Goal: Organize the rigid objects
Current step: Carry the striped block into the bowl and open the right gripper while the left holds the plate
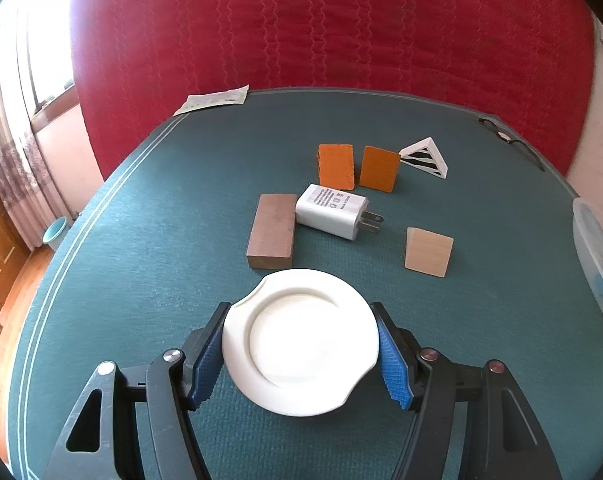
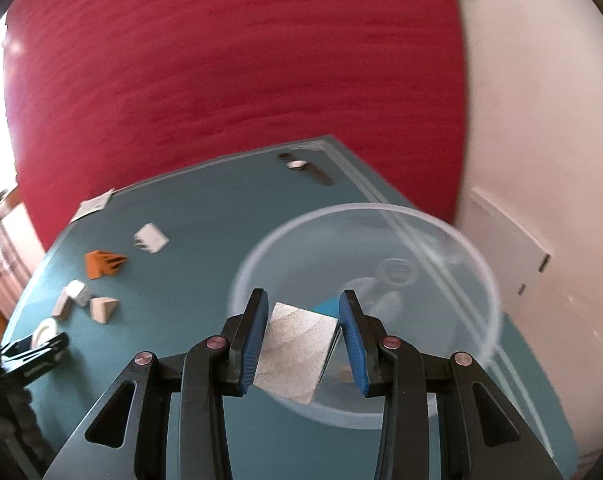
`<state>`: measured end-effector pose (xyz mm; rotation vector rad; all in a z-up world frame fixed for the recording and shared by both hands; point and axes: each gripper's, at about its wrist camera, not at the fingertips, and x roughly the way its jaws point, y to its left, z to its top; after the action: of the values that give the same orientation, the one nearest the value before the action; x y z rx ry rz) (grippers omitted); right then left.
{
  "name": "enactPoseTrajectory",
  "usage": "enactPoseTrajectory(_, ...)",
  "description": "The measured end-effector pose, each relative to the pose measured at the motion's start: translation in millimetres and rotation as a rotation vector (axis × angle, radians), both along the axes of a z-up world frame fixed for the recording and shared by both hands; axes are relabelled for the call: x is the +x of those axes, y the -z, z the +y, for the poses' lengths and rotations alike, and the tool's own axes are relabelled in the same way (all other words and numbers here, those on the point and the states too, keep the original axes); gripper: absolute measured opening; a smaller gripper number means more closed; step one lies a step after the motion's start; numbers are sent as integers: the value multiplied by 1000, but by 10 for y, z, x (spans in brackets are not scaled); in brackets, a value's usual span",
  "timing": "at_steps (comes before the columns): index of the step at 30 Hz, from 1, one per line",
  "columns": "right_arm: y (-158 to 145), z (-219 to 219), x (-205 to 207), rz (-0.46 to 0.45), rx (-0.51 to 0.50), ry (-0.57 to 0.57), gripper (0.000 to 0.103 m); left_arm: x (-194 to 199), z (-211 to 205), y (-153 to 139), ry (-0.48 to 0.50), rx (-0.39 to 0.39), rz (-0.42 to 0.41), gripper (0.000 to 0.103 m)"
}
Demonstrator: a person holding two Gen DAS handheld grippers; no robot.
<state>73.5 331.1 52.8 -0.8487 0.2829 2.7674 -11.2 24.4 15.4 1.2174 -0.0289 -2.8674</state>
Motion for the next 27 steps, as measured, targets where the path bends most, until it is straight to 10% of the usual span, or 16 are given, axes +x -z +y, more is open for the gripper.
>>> enactPoseTrajectory(27, 231, 864, 229, 52, 18, 212, 59, 206, 1453, -375, 283, 15, 28, 70)
